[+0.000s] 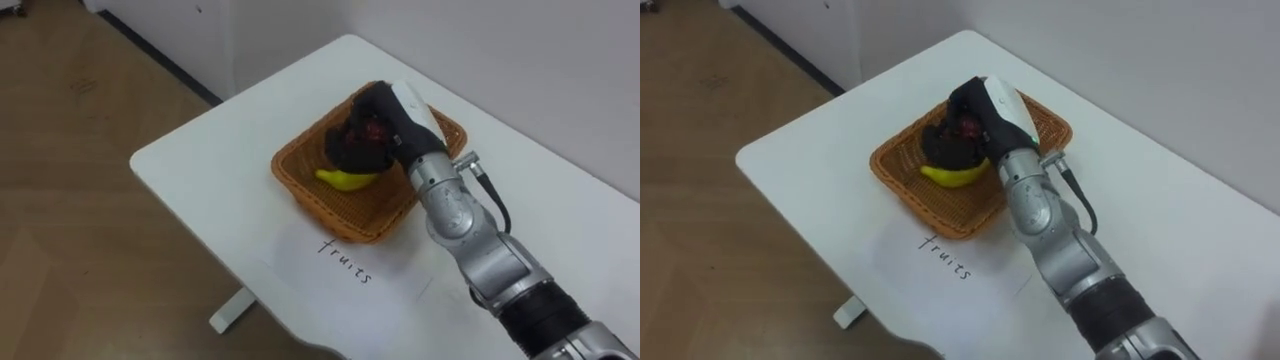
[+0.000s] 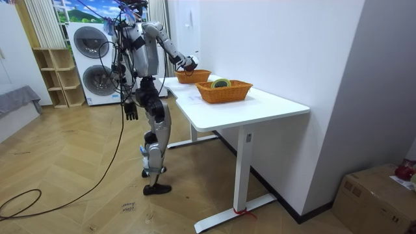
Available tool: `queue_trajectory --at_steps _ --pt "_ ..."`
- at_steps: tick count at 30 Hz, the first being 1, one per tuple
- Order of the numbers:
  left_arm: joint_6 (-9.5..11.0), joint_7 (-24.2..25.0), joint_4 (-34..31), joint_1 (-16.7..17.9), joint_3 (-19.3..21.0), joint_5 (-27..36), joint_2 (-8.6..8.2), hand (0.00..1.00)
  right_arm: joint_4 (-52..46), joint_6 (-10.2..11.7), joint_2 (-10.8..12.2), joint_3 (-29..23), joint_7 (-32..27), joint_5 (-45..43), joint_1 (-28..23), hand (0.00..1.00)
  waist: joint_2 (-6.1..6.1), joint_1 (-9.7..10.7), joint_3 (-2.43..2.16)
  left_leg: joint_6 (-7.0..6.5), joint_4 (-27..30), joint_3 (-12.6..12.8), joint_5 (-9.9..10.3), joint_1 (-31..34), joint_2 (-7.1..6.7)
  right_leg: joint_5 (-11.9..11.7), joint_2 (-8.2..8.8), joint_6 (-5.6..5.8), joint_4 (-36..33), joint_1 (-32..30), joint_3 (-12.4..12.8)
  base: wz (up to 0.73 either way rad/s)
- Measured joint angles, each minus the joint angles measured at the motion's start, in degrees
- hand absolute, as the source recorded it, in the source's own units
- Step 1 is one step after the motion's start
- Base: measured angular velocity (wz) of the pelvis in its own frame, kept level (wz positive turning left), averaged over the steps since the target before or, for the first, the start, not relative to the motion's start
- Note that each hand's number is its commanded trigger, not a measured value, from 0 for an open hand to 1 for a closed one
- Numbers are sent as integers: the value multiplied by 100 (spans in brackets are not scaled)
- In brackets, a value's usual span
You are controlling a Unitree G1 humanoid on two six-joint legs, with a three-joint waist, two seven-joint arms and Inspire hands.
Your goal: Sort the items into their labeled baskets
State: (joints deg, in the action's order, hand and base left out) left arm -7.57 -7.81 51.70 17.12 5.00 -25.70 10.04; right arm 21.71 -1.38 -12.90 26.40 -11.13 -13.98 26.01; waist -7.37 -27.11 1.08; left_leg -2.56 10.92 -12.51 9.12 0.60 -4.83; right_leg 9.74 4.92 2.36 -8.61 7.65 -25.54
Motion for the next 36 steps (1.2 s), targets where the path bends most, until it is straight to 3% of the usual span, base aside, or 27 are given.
queue_trajectory --at_steps 1,2,3,5,36 --pt "-1 1 1 0 0 -3 0 0 0 0 0 0 0 0 0 96 1 1 1 0 1 -23 0 0 -2 1 -1 1 0 10 -1 10" --pt "-2 2 1 1 1 -17 0 0 0 0 1 0 0 -2 0 69 1 -3 1 0 1 -39 0 -2 -3 2 -3 2 0 19 -3 10" --pt "-2 3 1 3 1 -25 0 0 0 0 0 0 0 -2 0 50 1 -6 1 0 1 -50 0 -3 -4 2 -5 4 0 24 -7 6" --pt "-3 5 1 20 1 -26 0 0 4 0 0 38 0 2 0 0 3 -14 2 0 2 -53 0 -12 -4 3 -5 5 0 33 -9 0" --pt "-70 10 12 24 7 -99 0 0 23 1 61 205 48 -14 -2 0 18 6 10 -1 38 -54 -1 -13 -2 4 -1 6 5 43 33 0"
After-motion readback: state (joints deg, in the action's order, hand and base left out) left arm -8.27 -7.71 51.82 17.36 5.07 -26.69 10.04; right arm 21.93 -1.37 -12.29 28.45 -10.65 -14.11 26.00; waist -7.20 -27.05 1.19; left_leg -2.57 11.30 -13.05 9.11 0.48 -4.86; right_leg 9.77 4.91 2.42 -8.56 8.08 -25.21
